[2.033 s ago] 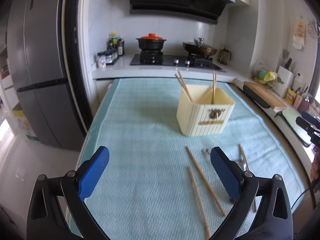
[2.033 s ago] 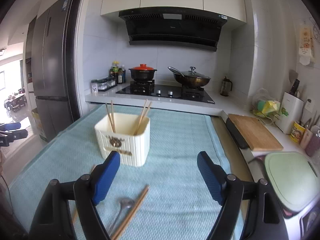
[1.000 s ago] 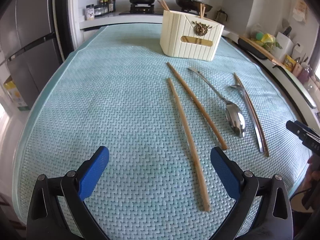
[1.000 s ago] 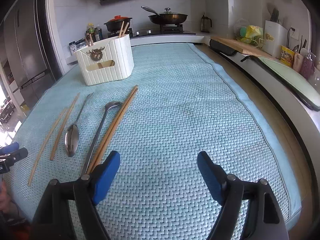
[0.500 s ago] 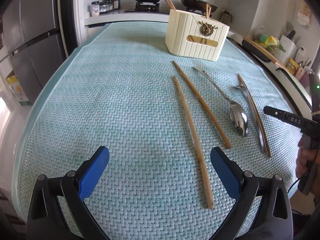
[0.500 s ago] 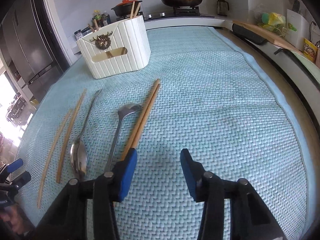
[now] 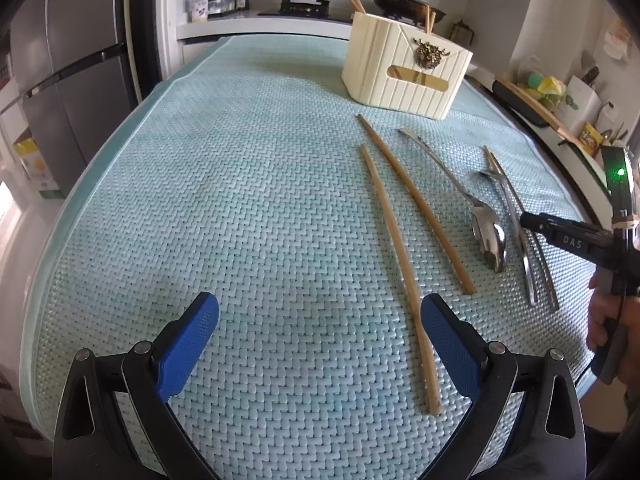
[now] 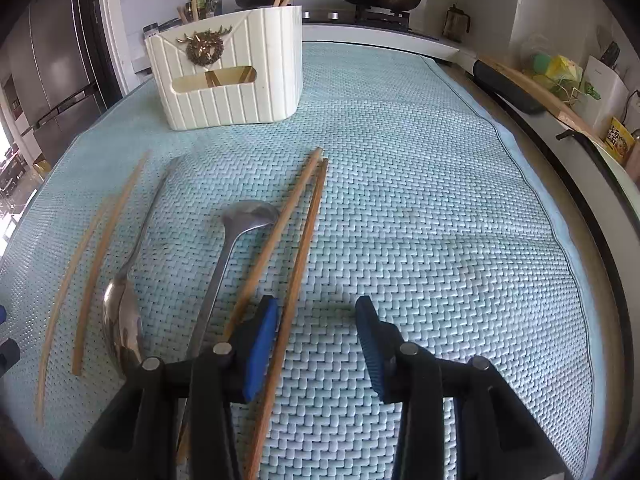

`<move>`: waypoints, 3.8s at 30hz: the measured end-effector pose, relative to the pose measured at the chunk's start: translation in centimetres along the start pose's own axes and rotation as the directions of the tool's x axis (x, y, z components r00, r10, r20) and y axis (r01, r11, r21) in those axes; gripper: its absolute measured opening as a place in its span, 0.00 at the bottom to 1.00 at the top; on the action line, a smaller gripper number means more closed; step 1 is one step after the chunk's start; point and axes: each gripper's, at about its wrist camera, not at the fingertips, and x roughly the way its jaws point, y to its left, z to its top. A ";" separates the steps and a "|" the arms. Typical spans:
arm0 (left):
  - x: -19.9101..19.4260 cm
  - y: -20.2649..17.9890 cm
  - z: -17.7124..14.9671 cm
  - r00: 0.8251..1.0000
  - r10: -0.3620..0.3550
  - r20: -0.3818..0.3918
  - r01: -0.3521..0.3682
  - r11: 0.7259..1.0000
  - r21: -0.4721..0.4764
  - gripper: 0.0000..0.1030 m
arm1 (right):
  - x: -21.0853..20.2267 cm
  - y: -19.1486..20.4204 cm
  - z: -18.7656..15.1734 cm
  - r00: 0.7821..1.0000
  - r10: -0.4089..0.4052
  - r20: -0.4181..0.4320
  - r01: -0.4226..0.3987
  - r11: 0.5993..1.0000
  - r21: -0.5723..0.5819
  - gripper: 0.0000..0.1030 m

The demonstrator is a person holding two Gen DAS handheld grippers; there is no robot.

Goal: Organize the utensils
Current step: 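Move both open tools back down toward the remaining chopsticks on the towel, then close the left tool on a chopstick while the right tool grasps another chopstick, then lift both chopsticks and carry both tools over the cream holder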

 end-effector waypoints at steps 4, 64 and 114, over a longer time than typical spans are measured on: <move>0.2 0.2 -0.1 1.000 0.000 -0.008 0.000 1.000 -0.006 0.98 | -0.8 -0.3 -1.0 1.000 -0.030 0.001 0.030 1.000 0.003 0.39; 5.1 -4.6 14.1 0.980 -0.150 -0.128 0.174 0.964 0.202 0.03 | 0.8 -7.5 12.5 0.976 0.199 -0.089 -0.197 0.980 0.022 0.05; -12.9 -3.4 24.4 0.863 -0.326 0.385 0.271 0.943 0.192 0.03 | -23.0 -1.7 18.6 0.821 0.268 0.505 -0.201 0.962 -0.185 0.05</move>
